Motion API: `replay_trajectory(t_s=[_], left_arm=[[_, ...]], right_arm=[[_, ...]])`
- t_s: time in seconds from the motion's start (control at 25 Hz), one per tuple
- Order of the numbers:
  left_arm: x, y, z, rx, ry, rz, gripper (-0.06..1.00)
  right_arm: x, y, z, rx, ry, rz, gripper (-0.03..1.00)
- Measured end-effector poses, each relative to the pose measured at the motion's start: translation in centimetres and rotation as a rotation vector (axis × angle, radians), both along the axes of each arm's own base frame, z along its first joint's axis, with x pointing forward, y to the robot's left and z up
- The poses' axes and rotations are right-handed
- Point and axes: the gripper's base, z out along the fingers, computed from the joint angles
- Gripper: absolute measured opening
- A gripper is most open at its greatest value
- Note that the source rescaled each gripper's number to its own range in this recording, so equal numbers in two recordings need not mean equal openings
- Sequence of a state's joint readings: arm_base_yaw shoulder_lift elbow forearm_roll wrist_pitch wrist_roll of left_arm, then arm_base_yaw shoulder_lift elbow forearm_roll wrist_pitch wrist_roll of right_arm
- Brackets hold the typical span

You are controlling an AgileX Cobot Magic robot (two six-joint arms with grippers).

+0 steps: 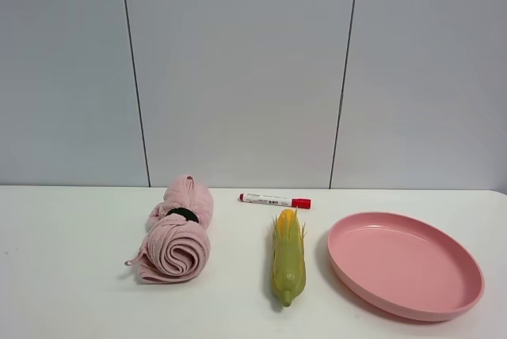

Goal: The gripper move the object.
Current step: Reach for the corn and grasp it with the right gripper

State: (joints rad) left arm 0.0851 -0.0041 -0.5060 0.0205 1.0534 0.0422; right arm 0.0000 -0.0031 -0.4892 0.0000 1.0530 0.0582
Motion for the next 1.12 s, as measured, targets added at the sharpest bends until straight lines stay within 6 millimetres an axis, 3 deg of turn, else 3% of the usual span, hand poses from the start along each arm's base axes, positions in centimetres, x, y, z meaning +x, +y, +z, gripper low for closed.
replay_trajectory(t_s=[1.12], left_arm=[[0.00,-0.01,0.00,-0.001,0.000,-0.001,1.00]], right_arm=[[0.00,0.00,0.00,0.000,0.000,0.000,1.00]])
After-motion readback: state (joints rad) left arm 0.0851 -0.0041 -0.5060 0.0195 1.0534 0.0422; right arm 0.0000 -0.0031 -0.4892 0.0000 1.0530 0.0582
